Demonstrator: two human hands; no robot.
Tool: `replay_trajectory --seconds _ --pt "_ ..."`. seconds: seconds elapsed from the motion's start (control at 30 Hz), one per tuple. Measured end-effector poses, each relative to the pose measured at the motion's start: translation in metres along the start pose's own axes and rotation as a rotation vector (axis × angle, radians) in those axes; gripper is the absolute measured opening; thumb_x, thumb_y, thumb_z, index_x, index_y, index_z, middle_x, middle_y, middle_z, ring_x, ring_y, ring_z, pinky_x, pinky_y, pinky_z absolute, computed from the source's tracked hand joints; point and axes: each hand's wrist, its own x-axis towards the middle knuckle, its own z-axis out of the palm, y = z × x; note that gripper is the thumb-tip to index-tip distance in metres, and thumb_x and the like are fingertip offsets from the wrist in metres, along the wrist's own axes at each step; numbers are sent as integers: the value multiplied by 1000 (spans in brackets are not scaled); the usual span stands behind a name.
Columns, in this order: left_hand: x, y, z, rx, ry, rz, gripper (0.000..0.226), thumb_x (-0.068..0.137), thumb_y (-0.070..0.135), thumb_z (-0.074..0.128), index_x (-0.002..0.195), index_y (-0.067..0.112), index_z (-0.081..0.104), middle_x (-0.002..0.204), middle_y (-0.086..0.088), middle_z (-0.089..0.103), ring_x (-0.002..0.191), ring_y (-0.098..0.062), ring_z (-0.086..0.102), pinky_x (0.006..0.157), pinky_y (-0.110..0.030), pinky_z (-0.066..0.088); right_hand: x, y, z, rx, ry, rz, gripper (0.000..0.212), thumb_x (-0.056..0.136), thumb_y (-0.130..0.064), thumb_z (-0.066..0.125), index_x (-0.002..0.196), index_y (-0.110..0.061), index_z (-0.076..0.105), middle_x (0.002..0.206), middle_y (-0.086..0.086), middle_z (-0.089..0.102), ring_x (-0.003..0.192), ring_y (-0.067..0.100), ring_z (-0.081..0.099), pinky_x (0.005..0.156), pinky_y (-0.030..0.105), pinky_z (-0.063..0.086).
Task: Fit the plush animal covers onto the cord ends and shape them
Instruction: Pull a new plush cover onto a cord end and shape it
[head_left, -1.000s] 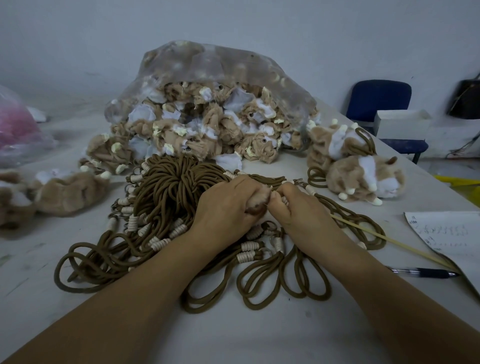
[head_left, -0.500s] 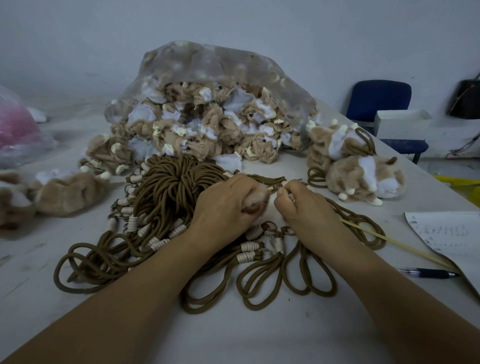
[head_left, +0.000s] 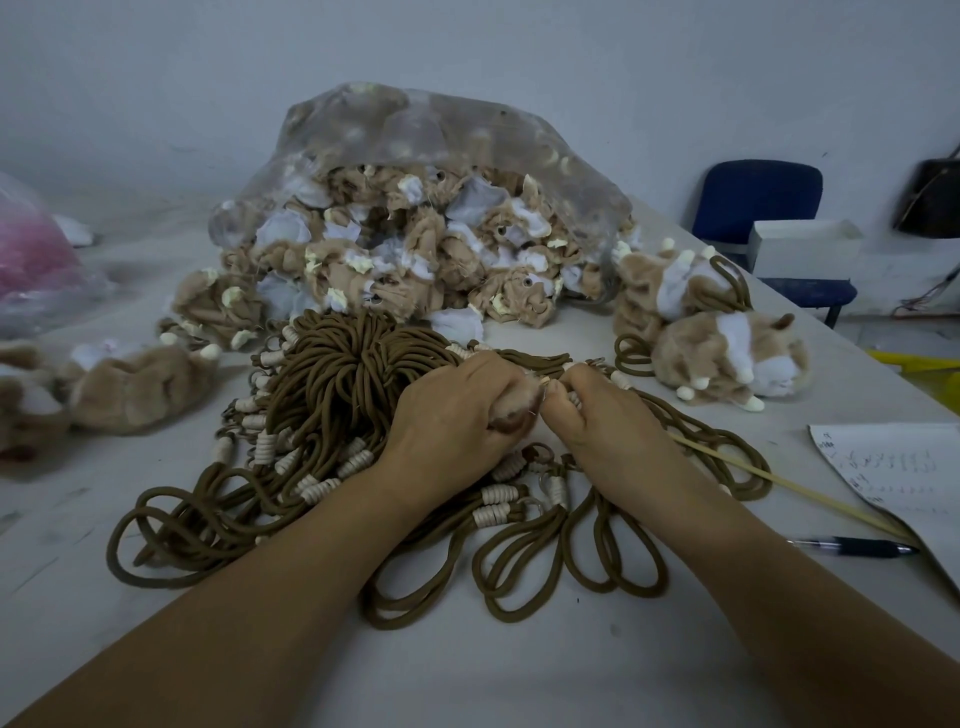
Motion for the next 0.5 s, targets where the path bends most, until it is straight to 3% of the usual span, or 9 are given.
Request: replay_trajectory --seconds 0.17,0.37,0.5 --pt "1 0 0 10 0 -34 22 79 28 72 91 10 68 82 -2 66 68 -21 62 62 -24 37 -1 -1 1 -13 11 -21 31 91 -46 33 75 -21 41 62 -5 46 61 9 44 57 31 36" --pt "1 1 -1 -7 2 -51 22 80 31 69 91 11 68 82 -2 66 68 -23 62 61 -26 41 -3 -2 -1 -19 11 -40 34 89 -47 32 79 -17 43 64 -3 47 61 9 44 56 29 34" --pt "0 1 -1 -41 -13 -109 25 80 33 65 93 12 67 86 -1 65 73 -25 62 62 -35 48 -4 -5 -2 -45 -2 -64 38 86 -50 29 84 -16 46 65 -2 47 61 8 44 53 24 29"
